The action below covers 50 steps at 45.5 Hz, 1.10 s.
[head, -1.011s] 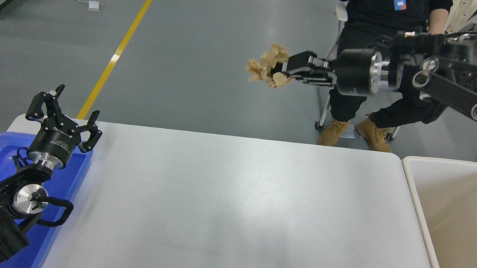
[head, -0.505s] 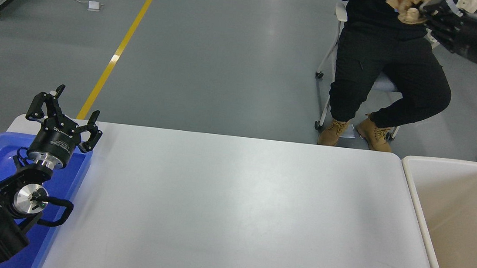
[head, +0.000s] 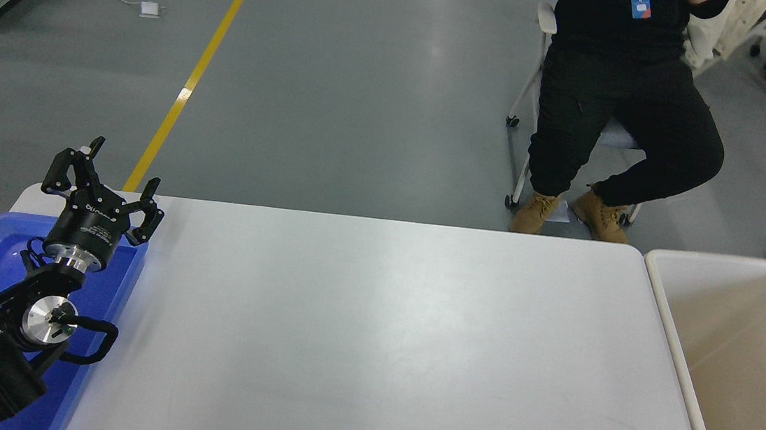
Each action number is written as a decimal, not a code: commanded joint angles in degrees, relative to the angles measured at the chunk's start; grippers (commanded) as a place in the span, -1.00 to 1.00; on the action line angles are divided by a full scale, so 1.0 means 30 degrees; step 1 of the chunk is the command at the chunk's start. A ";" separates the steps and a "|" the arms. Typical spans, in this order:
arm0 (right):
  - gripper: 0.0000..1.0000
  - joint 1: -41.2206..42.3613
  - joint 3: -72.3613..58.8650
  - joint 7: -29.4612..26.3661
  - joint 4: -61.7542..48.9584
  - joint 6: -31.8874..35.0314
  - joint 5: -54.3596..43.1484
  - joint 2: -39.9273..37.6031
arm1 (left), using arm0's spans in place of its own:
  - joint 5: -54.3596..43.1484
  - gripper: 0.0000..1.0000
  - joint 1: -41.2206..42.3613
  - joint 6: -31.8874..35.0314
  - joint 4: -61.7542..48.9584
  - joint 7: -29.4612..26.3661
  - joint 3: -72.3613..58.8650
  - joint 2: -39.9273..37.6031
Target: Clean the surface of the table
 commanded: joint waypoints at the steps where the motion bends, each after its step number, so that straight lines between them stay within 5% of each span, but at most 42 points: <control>1: -1.00 -0.3520 0.0719 -0.0788 -0.0288 -0.2928 0.2142 -0.0304 | -0.0001 1.00 0.0000 0.0000 0.0003 0.0001 0.0000 -0.0012; 13: -1.00 -0.6099 0.1100 -0.0788 -0.0142 -0.4481 0.3608 0.0134 | -0.0001 1.00 0.0000 0.0000 0.0003 0.0001 0.0000 0.0017; 26: -1.00 -0.8122 0.1130 -0.0612 -0.0054 -0.5098 0.3697 0.3356 | -0.0001 1.00 0.0000 0.0000 0.0003 0.0001 0.0000 0.0017; 50: -1.00 -0.7215 -0.0071 -0.0554 0.0415 -0.4951 0.3375 0.5760 | -0.0001 1.00 0.0000 0.0000 0.0032 0.0001 0.0000 -0.0012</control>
